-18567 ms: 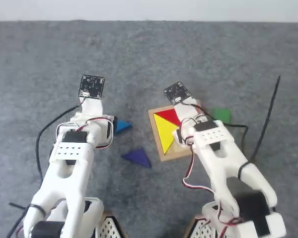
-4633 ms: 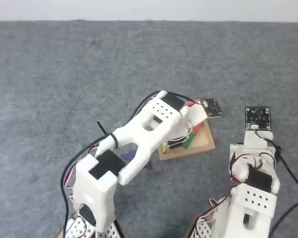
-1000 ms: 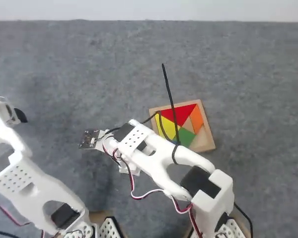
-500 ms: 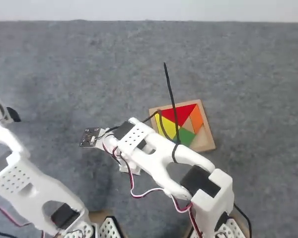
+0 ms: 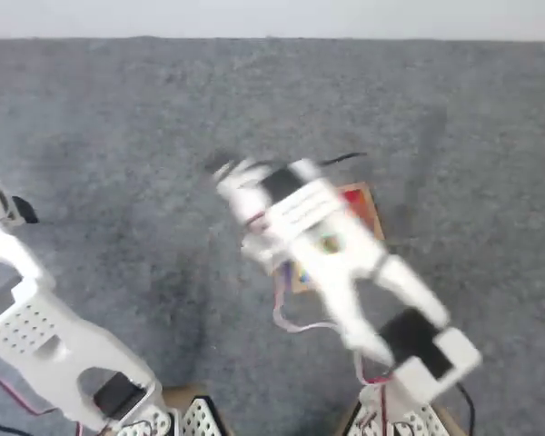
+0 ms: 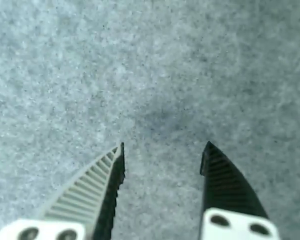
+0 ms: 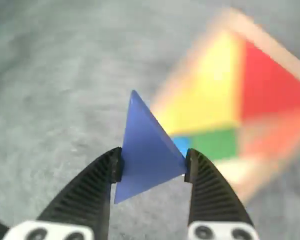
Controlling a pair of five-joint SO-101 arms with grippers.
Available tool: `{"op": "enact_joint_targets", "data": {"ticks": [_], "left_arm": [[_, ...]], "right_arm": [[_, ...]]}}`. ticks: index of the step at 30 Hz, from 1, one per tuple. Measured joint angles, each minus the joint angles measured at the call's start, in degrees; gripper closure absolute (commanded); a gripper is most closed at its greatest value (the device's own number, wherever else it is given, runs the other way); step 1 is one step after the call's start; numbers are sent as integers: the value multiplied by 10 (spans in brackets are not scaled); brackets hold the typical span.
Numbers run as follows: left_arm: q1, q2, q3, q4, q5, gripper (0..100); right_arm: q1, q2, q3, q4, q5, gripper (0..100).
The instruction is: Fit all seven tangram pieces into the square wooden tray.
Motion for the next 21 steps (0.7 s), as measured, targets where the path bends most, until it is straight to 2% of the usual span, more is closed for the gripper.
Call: {"op": "enact_joint_targets", "data": {"ticks": [6,9,14,21], "left_arm": [[0,0,0,0,0,758],[0,0,0,0,0,758],[0,0,0,0,-1,758],[0,0,0,0,-1,758]], "right_arm": [[222,-51,51,-13,-110,919],[295,-52,86,-44,-163,919],[306,-52,152,-86,-285,919],[278,-52,221,-155,-307,918]]}}
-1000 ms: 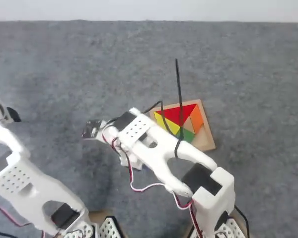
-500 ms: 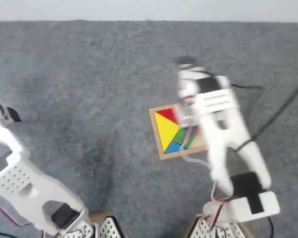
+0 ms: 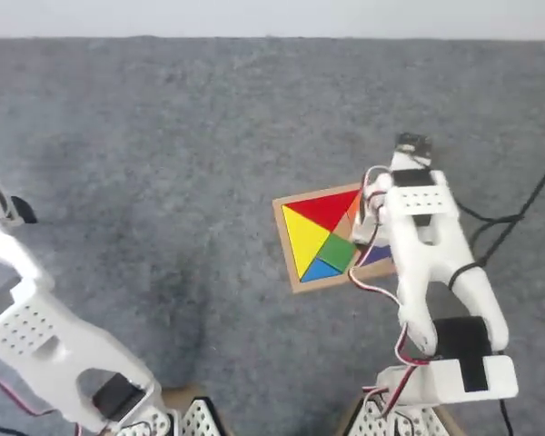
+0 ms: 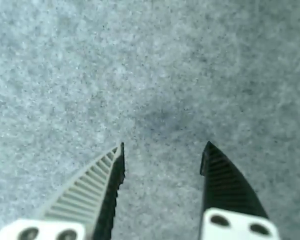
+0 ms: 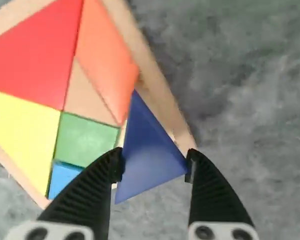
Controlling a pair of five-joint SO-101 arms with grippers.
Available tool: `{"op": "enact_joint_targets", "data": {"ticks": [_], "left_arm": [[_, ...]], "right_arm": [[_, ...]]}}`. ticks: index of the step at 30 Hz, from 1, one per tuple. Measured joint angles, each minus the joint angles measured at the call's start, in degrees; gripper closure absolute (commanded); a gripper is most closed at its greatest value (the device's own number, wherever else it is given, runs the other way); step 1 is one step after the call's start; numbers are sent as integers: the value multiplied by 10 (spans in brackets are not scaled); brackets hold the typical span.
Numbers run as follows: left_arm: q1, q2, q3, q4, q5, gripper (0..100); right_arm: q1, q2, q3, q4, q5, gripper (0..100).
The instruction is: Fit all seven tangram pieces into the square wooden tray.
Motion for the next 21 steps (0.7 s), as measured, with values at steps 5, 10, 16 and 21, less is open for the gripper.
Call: {"op": "enact_joint_targets", "data": {"ticks": [5,10,16,21], "left_arm": [[0,0,0,0,0,758],[0,0,0,0,0,758],[0,0,0,0,0,758],[0,0,0,0,0,758]], "right_arm": [[-5,0,7,-26,-27,914],[-9,14,7,-37,-49,914],[-8,51,7,-40,-51,914],[-25,51,7,-40,-51,912]]}}
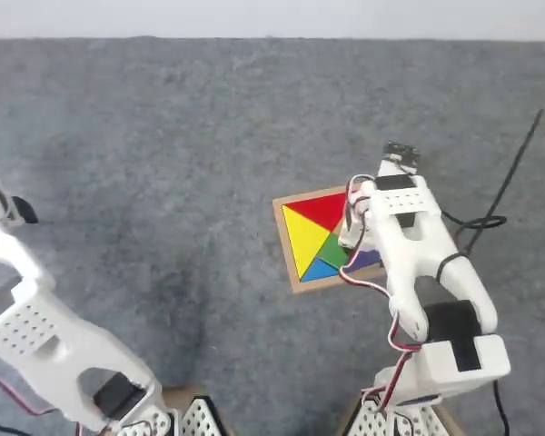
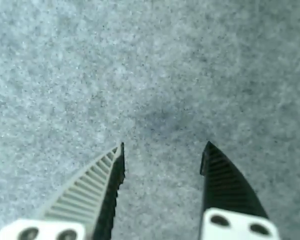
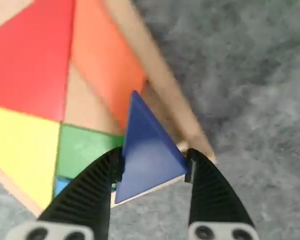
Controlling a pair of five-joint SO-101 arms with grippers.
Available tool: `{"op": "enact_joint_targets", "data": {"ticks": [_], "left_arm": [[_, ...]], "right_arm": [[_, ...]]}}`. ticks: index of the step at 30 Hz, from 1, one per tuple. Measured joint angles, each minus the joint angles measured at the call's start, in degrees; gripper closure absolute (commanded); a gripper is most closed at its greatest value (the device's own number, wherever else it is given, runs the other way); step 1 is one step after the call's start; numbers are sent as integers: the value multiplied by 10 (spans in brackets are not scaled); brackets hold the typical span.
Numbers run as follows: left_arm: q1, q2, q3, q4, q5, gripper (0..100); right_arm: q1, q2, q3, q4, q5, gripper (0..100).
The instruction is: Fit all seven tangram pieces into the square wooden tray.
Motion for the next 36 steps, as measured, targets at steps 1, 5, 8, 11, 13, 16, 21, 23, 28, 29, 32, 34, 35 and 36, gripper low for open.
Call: {"op": "enact_joint_targets", "data": {"ticks": [1,5,8,11,13,16,21,23,28,29,32,34,35,36], "left_arm": [[0,0,0,0,0,758],[0,0,0,0,0,758],[0,0,0,0,0,758],[0,0,0,0,0,758],[0,0,0,0,0,758],[0,0,0,0,0,758],[0,0,0,0,0,758],[0,0,0,0,0,758],[0,0,0,0,0,758],[0,0,0,0,0,758],[0,0,0,0,0,758],[0,0,0,0,0,758],[0,0,0,0,0,758],[0,0,0,0,0,758]], "right_arm": [[-10,0,0,0,0,902],[-39,0,0,-1,0,831],[-39,0,0,-2,0,820],[-21,0,0,-2,0,850],[-8,0,0,-2,0,864],[3,0,0,-2,0,864],[2,0,0,-2,0,846],[2,0,0,-2,0,786],[1,0,0,-2,0,638],[1,0,0,-2,0,623],[1,0,0,-2,0,615],[1,0,0,-2,0,615],[1,0,0,-2,0,615],[1,0,0,-2,0,615]]}}
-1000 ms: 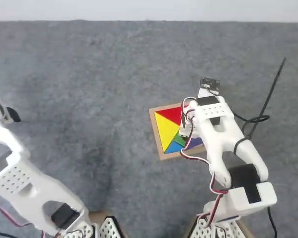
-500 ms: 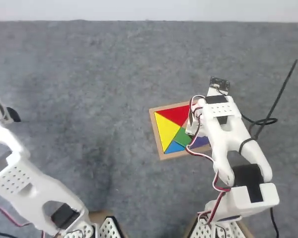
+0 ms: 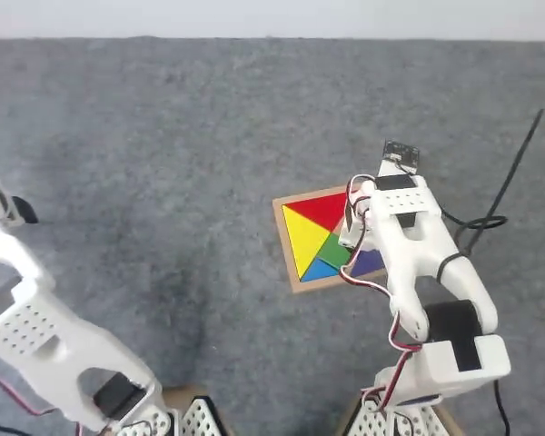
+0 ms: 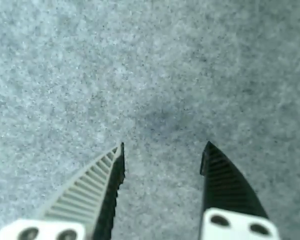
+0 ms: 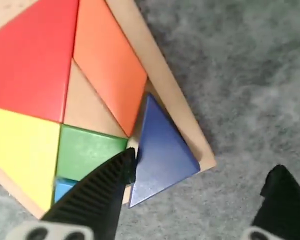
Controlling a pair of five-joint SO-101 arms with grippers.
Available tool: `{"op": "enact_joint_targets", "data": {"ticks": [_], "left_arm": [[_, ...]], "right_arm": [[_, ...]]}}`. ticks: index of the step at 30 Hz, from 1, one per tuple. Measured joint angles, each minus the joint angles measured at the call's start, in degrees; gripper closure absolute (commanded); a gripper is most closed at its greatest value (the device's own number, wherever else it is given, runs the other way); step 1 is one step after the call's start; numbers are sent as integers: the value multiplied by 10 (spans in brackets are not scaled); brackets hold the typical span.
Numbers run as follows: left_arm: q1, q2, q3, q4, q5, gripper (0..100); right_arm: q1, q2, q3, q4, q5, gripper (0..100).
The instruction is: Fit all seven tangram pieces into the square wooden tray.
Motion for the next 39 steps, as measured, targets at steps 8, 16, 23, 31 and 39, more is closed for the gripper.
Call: {"op": "enact_joint_targets", "data": {"ticks": [8,16,23,31,39], "left_arm": [[0,0,0,0,-9,758],[0,0,0,0,-11,758],[0,0,0,0,-11,758],[0,0,0,0,-11,758],[0,0,0,0,-11,758]], "right_arm": [[6,-11,0,13,0,615],[11,-147,73,-1,12,615],[46,-164,133,-25,65,615],[58,-112,130,-37,84,615],[55,-76,122,-67,84,615]]}}
